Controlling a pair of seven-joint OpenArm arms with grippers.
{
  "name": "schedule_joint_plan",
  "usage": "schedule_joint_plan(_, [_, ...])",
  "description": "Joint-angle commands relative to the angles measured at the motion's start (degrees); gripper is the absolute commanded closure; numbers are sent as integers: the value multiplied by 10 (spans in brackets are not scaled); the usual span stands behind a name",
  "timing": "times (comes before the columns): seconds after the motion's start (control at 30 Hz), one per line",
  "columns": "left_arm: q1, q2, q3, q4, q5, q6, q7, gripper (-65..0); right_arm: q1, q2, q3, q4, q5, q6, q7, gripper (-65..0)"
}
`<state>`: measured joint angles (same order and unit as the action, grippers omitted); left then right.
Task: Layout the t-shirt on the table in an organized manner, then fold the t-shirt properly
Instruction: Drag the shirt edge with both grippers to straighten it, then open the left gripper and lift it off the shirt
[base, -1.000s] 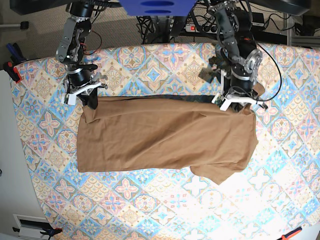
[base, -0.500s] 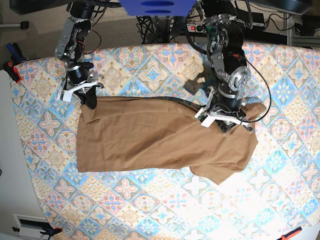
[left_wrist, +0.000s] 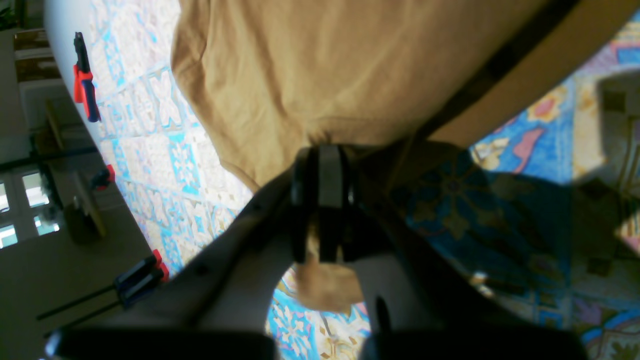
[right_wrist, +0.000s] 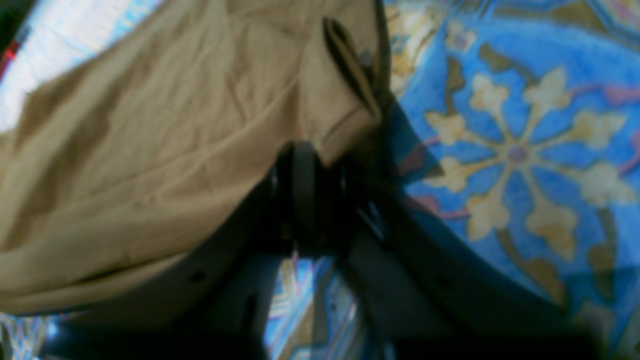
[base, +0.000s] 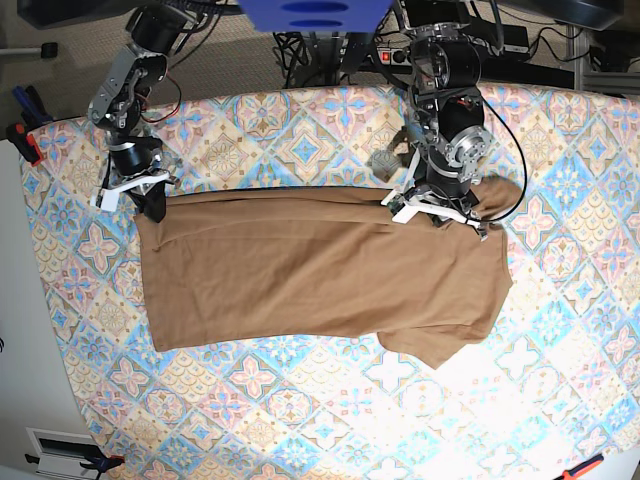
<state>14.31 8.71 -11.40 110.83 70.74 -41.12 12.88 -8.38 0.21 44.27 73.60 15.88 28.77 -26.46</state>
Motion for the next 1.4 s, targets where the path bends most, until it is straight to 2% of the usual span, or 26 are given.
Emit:
schedule_joint_plan(0.0, [-1, -8, 2, 10, -5, 11, -4, 0, -1, 12, 17, -5, -75, -72, -37, 0])
schedule_joint_plan(0.27, [0, -19, -2, 8, -8, 11, -2, 0, 59, 12, 63, -5, -150, -72, -37, 0])
schedule_joint_plan(0.4, [-21, -16, -3, -14, -8, 11, 3, 0, 60, 12, 65, -5, -156, -72, -38, 0])
schedule_joint_plan(0.5, [-24, -15, -1, -19, -8, 11, 35, 0, 58, 12, 63, -5, -156, -72, -38, 0])
schedule_joint_plan(0.53, [-25, -13, 0, -19, -9, 11, 45, -46, 58, 12, 63, -5, -156, -72, -38, 0])
schedule_joint_plan(0.67, [-25, -9, -1, -19, -11, 11, 49, -369, 57, 12, 62, -5, -157, -72, -38, 0])
schedule_joint_plan(0.8, [-24, -13, -3, -17, -54, 11, 49, -643, 57, 12, 61, -5, -157, -72, -38, 0])
schedule_joint_plan(0.97, [-20, -10, -32, 32, -143, 11, 52, -650, 57, 12, 61, -5, -157, -72, -38, 0])
schedule_joint_plan(1.2, [9, -12, -148, 63, -300, 11, 49, -650, 56, 12, 61, -5, -157, -72, -39, 0])
schedule_joint_plan(1.37, [62, -14, -203, 62, -433, 11, 48, -650, 56, 12, 61, -6, -157, -72, -39, 0])
